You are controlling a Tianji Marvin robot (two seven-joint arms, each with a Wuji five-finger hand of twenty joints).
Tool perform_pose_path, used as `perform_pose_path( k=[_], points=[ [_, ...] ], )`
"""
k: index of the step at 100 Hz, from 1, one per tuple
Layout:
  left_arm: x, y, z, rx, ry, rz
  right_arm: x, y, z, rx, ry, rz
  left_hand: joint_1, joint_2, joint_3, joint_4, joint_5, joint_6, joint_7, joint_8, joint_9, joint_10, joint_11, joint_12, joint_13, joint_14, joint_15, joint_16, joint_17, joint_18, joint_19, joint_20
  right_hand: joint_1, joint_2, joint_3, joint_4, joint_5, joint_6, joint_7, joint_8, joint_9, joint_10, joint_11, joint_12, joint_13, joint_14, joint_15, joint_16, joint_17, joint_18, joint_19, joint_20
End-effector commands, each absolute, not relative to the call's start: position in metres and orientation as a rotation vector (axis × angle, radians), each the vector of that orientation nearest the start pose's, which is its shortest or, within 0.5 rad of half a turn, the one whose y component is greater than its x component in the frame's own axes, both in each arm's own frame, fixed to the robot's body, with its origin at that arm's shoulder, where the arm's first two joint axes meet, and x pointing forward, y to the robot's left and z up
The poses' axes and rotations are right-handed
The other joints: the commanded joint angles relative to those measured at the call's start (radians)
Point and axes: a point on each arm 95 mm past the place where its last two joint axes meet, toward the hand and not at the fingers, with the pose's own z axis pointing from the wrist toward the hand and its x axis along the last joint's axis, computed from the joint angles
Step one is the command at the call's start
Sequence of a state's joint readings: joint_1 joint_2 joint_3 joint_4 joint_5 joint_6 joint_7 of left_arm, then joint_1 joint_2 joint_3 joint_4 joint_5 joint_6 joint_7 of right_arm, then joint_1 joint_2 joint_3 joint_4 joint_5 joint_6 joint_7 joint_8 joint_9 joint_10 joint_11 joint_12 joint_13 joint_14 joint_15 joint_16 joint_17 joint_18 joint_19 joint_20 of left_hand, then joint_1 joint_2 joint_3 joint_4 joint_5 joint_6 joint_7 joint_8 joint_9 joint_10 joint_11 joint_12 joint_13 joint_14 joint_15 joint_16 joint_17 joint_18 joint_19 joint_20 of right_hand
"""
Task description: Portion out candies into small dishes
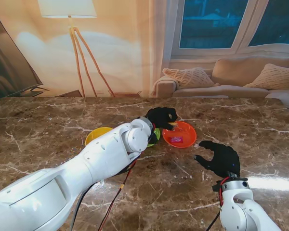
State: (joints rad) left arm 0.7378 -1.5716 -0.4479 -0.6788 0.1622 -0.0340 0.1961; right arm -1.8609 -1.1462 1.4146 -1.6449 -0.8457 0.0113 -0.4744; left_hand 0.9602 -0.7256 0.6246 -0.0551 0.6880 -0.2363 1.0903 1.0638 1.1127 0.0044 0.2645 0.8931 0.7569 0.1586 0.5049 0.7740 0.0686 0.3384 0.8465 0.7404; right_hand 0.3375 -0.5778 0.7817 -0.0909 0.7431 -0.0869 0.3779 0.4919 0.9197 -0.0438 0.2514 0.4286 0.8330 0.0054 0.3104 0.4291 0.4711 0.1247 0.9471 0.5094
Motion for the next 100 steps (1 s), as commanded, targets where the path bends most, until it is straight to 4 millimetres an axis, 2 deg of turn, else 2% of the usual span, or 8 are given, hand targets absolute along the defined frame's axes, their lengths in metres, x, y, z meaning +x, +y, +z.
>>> perform_pose_path(
  k=[1, 13, 23, 29, 32, 38, 78, 100],
  points=[
    [0.540, -0.241, -0.310, -1.588, 1.516, -1.876, 0.325, -0.069, -0.352, 1.340, 0.945, 1.539, -0.020, 0.052, -0.007, 0.012, -0.021, -0.002, 0.001, -0.015, 0.022, 0.012, 0.028, -0.006, -0.015, 0.003, -0.007, -0.007, -0.023, 0.008, -0.021, 0.009, -0.017, 0.008, -0.012, -0.008, 0.011, -0.014, 0.006, -0.002, 0.006, 0.003, 0.004, 0.013, 0.013, 0.014, 0.005, 0.022, -0.006, 0.004, 0.020, 0.006],
    [0.541, -0.242, -0.312, -1.582, 1.541, -1.868, 0.325, -0.070, -0.352, 1.339, 0.944, 1.537, -0.022, 0.059, -0.024, 0.009, -0.035, 0.009, -0.025, -0.044, 0.006, 0.016, 0.024, -0.007, -0.026, 0.005, -0.011, -0.009, -0.027, 0.008, -0.025, 0.012, -0.017, 0.008, -0.012, -0.008, 0.010, -0.013, 0.006, -0.002, 0.006, 0.005, 0.004, 0.013, 0.013, 0.013, 0.005, 0.022, -0.006, 0.004, 0.020, 0.006],
    [0.542, -0.242, -0.313, -1.584, 1.552, -1.870, 0.324, -0.071, -0.352, 1.338, 0.942, 1.536, -0.028, 0.083, -0.043, 0.011, -0.058, 0.041, -0.105, -0.145, -0.044, 0.026, 0.002, -0.025, -0.058, 0.006, -0.033, -0.020, -0.033, 0.003, -0.036, 0.016, -0.016, 0.007, -0.012, -0.008, 0.010, -0.013, 0.006, -0.002, 0.006, 0.002, 0.004, 0.013, 0.011, 0.013, 0.004, 0.022, -0.006, 0.004, 0.019, 0.006],
    [0.542, -0.241, -0.314, -1.584, 1.557, -1.870, 0.324, -0.071, -0.352, 1.339, 0.942, 1.536, -0.053, 0.088, -0.043, 0.004, -0.095, 0.075, -0.164, -0.223, -0.179, 0.038, 0.118, -0.154, -0.104, 0.007, -0.065, -0.039, -0.043, -0.006, -0.056, 0.027, -0.014, 0.005, -0.011, -0.008, 0.010, -0.013, 0.006, -0.002, 0.006, 0.004, 0.004, 0.013, 0.012, 0.013, 0.004, 0.022, -0.006, 0.003, 0.019, 0.006],
    [0.542, -0.240, -0.314, -1.585, 1.559, -1.871, 0.324, -0.071, -0.352, 1.338, 0.942, 1.536, -0.081, 0.086, -0.027, -0.005, -0.107, 0.106, -0.234, -0.271, -0.254, 0.048, 0.166, -0.312, -0.129, 0.007, -0.085, -0.053, -0.051, -0.008, -0.067, 0.031, -0.015, 0.005, -0.011, -0.008, 0.010, -0.014, 0.006, -0.002, 0.006, 0.004, 0.004, 0.013, 0.012, 0.014, 0.004, 0.022, -0.006, 0.003, 0.019, 0.006],
    [0.542, -0.239, -0.313, -1.579, 1.574, -1.870, 0.324, -0.071, -0.352, 1.338, 0.942, 1.536, -0.160, 0.103, 0.023, 0.012, -0.104, 0.168, -0.410, -0.407, -0.337, 0.059, 0.133, -0.417, -0.176, 0.010, -0.129, -0.083, -0.072, -0.013, -0.093, 0.027, -0.014, 0.003, -0.011, -0.008, 0.009, -0.013, 0.006, -0.002, 0.006, 0.005, 0.004, 0.013, 0.012, 0.012, 0.004, 0.022, -0.006, 0.003, 0.019, 0.006],
    [0.534, -0.229, -0.303, -1.547, 1.529, -1.937, 0.324, -0.069, -0.353, 1.338, 0.948, 1.538, -0.202, 0.125, -0.035, 0.006, -0.100, 0.180, -0.513, -0.509, -0.439, 0.057, 0.070, -0.492, -0.208, -0.005, -0.200, -0.141, -0.084, -0.044, -0.145, 0.024, -0.013, 0.004, -0.015, -0.009, 0.010, -0.012, 0.006, -0.002, 0.006, 0.005, 0.004, 0.013, 0.012, 0.013, 0.004, 0.022, -0.005, 0.004, 0.019, 0.006],
    [0.518, -0.209, -0.287, -1.502, 1.450, -1.981, 0.325, -0.068, -0.352, 1.336, 0.954, 1.540, -0.222, 0.149, -0.079, 0.012, -0.092, 0.197, -0.577, -0.570, -0.474, 0.063, 0.050, -0.514, -0.222, -0.017, -0.249, -0.206, -0.084, -0.051, -0.180, 0.013, -0.014, 0.007, -0.019, -0.008, 0.009, -0.012, 0.006, -0.002, 0.006, 0.004, 0.004, 0.013, 0.013, 0.015, 0.005, 0.022, -0.006, 0.003, 0.019, 0.006]
  ],
)
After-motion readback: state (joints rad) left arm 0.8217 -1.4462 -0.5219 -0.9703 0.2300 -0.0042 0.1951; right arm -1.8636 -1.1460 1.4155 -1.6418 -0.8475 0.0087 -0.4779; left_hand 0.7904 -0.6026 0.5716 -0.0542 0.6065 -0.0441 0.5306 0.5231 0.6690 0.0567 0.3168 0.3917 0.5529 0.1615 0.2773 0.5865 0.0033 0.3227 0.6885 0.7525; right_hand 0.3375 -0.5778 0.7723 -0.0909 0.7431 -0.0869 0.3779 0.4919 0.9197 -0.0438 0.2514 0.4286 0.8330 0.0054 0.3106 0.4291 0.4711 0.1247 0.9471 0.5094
